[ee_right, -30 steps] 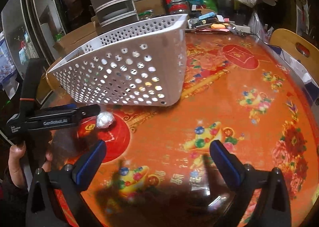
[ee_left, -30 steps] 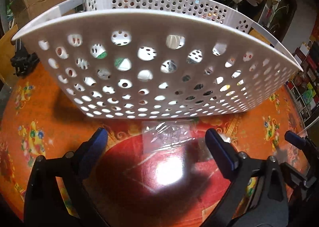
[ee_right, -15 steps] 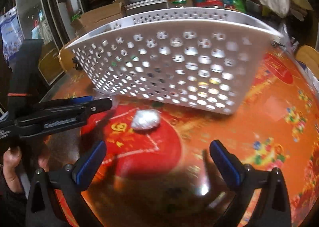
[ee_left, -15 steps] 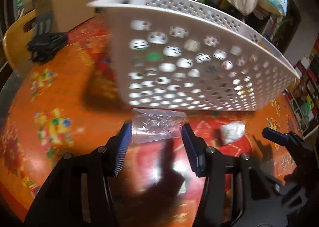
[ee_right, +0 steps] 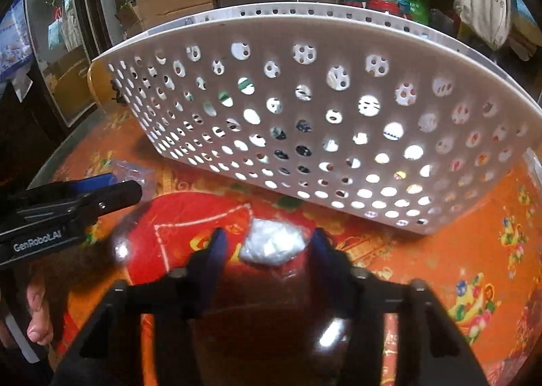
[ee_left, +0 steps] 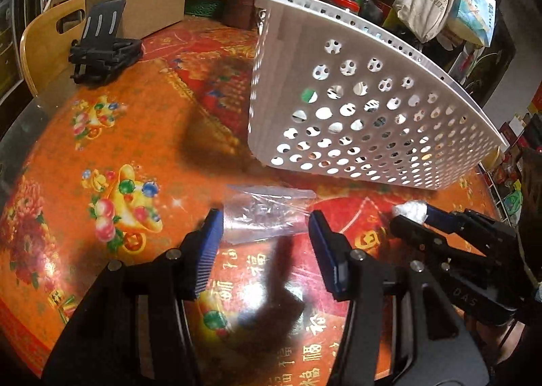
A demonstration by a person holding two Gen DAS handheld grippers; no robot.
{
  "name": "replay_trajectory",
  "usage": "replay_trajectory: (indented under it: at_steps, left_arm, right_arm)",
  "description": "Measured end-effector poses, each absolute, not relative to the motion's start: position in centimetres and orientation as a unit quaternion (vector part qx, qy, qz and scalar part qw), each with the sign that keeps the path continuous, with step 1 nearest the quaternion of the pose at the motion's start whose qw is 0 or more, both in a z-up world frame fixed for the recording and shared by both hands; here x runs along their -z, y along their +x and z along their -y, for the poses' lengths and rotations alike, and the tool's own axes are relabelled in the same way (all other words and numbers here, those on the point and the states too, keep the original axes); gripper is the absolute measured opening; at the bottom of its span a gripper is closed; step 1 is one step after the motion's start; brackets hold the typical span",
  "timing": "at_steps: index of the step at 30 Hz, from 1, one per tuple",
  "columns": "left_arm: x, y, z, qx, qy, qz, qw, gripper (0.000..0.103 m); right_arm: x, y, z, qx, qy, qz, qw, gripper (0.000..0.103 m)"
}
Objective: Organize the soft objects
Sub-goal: 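Grasp the clear plastic bag with the left tool and lift both items over the basket, then lower the bag and white ball into the basket and open both tools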
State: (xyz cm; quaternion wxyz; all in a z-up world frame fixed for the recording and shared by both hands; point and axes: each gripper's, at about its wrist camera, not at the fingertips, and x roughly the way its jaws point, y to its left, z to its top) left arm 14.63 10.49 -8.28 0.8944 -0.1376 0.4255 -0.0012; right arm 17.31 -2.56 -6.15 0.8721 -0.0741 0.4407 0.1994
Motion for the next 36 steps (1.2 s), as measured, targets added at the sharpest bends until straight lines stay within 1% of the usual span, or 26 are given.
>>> replay_trajectory:
  at_steps: [6, 17, 23, 27, 32, 36]
  left_arm:
    - [6.9, 13.6, -9.7, 0.007, -0.129, -0.412, 0.902, 0.05]
    - [2.0, 10.0, -7.0, 0.016, -0.089, -0.362, 0.928, 0.05]
    - [-2.5, 8.8, -6.0, 0.02, -0.073, -0.33, 0.941, 0.05]
    - [-6.3, 9.4, -5.8, 0.023, -0.069, -0.308, 0.949, 0.05]
    - [-10.8, 12.1, -5.7, 0.029, -0.064, -0.295, 0.953, 0.05]
    - [-14.0, 15.2, -5.4, 0.028, -0.062, -0.295, 0.953, 0.05]
  right_arm:
    - [5.5, 15.8, 4.5, -0.212, -0.063, -0.42, 0.88, 0.036]
    - [-0.1, 11.7, 8.0, -0.209, -0.053, -0.351, 0.911, 0.036]
    - [-4.8, 10.7, 10.2, -0.204, -0.046, -0.307, 0.928, 0.036]
    - [-8.2, 11.3, 11.6, -0.198, -0.046, -0.282, 0.938, 0.036]
    - [-11.6, 13.4, 12.1, -0.189, -0.059, -0.264, 0.944, 0.036]
    - [-13.4, 16.0, 11.9, -0.189, -0.066, -0.267, 0.943, 0.036]
